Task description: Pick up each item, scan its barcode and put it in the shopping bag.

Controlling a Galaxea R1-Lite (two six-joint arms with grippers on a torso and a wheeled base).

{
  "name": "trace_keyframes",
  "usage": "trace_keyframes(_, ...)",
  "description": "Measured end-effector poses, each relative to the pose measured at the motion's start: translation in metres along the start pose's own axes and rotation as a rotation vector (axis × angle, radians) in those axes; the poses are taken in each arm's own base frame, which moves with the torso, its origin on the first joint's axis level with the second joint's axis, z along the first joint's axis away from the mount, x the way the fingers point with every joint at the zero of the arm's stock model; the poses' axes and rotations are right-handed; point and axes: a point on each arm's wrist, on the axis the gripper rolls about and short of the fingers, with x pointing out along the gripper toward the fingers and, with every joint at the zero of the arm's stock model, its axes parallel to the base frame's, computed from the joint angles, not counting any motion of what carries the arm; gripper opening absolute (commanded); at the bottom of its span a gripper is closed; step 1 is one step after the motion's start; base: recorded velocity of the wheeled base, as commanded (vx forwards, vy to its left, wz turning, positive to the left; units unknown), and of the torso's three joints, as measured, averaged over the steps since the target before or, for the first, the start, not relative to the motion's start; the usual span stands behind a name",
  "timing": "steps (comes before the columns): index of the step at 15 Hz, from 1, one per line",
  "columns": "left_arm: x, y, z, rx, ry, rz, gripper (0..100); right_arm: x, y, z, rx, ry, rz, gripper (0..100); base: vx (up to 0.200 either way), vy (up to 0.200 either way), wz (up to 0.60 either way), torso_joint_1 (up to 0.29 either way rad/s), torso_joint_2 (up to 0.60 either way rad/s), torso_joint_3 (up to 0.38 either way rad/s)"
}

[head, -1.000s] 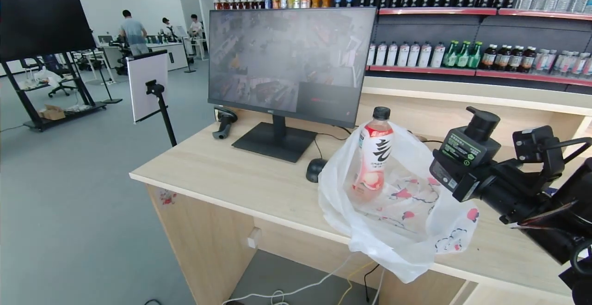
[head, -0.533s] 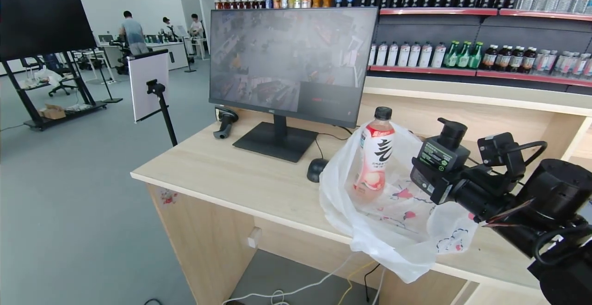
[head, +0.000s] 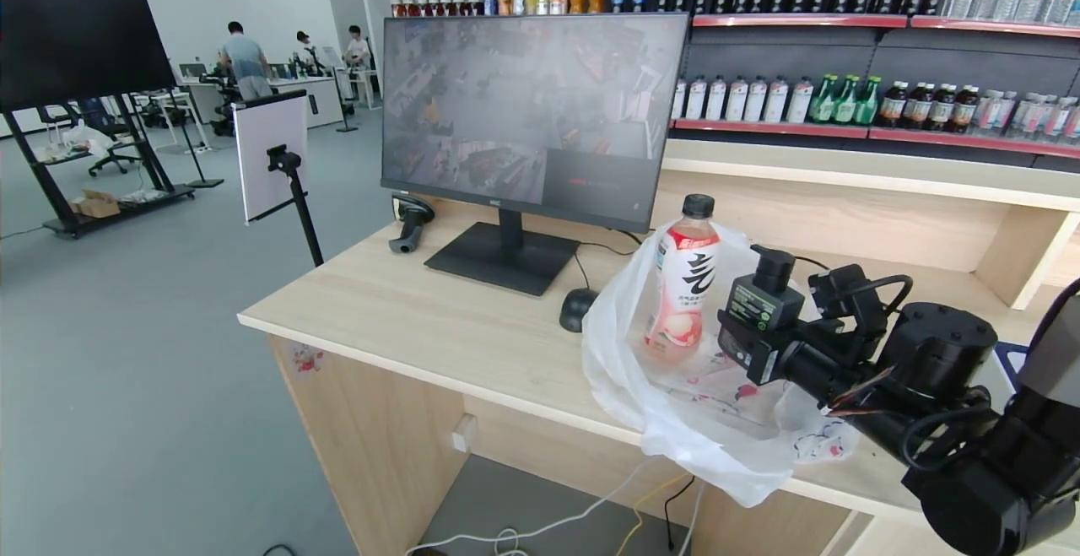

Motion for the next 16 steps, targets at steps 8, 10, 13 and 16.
trace_keyframes(8,0.0,0.0,0.0,0.0,0.0,0.0,100,0.014,-0.003,-0.023,0.008,0.052,-0.005,0,0.0,0.0,0.0,0.0,0.0,0.0)
trace_keyframes(10,0.0,0.0,0.0,0.0,0.0,0.0,100,0.016,-0.004,-0.026,0.01,0.062,-0.005,0,0.0,0.0,0.0,0.0,0.0,0.0)
trace_keyframes(13,0.0,0.0,0.0,0.0,0.0,0.0,100,0.016,-0.003,-0.032,0.013,0.085,-0.004,0,0.0,0.0,0.0,0.0,0.0,0.0)
trace_keyframes(16,0.0,0.0,0.0,0.0,0.0,0.0,100,0.016,-0.003,-0.036,0.015,0.1,-0.003,0,0.0,0.0,0.0,0.0,0.0,0.0)
